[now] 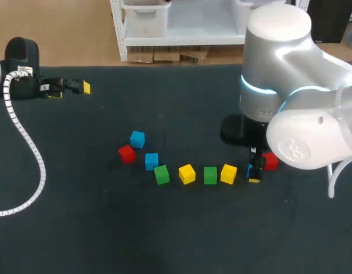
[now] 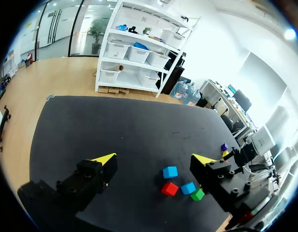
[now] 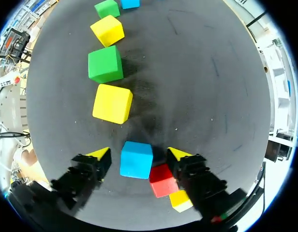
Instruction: Place the blue cubes, place green cubes on the blue cubes, place the yellow cubes on the green cubes, then place the red cubes on the yellow cubes, and place purple cube on the red cubes.
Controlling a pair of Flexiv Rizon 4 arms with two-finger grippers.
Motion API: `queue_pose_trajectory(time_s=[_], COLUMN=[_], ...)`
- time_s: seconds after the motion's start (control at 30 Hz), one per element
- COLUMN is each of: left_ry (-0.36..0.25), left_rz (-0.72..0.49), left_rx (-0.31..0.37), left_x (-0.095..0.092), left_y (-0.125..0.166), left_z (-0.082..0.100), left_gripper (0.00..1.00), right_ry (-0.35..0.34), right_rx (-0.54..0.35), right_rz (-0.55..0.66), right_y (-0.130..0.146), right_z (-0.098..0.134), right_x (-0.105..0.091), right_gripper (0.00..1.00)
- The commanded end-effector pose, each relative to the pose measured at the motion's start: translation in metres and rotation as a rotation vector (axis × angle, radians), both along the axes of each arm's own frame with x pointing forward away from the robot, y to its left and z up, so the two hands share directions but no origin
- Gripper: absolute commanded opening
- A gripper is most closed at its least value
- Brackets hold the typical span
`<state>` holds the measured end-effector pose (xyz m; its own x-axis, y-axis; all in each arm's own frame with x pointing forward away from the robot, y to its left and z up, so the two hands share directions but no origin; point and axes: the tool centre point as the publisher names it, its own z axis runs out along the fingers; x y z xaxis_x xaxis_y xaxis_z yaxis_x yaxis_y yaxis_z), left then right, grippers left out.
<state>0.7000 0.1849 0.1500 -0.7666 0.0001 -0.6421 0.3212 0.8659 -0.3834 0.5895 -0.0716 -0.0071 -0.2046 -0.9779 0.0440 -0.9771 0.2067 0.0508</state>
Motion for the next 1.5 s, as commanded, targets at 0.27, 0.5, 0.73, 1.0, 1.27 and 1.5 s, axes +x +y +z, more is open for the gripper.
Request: queue_pose_trajectory(time_s=[0.27, 0.5, 0.73, 1.0, 1.27, 1.5], left_ry=[0.000, 0.000, 0.000, 0.000, 0.000, 0.000], left_rz=[0.000, 0.000, 0.000, 0.000, 0.000, 0.000], left_rx=[0.000, 0.000, 0.000, 0.000, 0.000, 0.000], left_x=[0.000, 0.000, 0.000, 0.000, 0.000, 0.000], left_y=[0.000, 0.000, 0.000, 0.000, 0.000, 0.000], left_z=[0.000, 0.000, 0.000, 0.000, 0.000, 0.000], left_gripper=[1.00, 1.00, 1.00, 1.00, 1.00, 1.00], right_ry=[-0.012, -0.075, -0.074, -0.068, -0.021, 0.016], right_rx=[-0.041, -0.092, -0.041, 0.003, 0.033, 0.024], right_rz=[0.020, 0.115, 0.210, 0.280, 0.275, 0.205], right_y=[0.005, 0.019, 0.038, 0.059, 0.070, 0.074], right_z=[0.007, 0.030, 0.040, 0.042, 0.030, 0.019], right_x=[0.004, 0.025, 0.058, 0.085, 0.110, 0.128], right_gripper=[0.00, 0.00, 0.00, 0.00, 0.00, 0.00])
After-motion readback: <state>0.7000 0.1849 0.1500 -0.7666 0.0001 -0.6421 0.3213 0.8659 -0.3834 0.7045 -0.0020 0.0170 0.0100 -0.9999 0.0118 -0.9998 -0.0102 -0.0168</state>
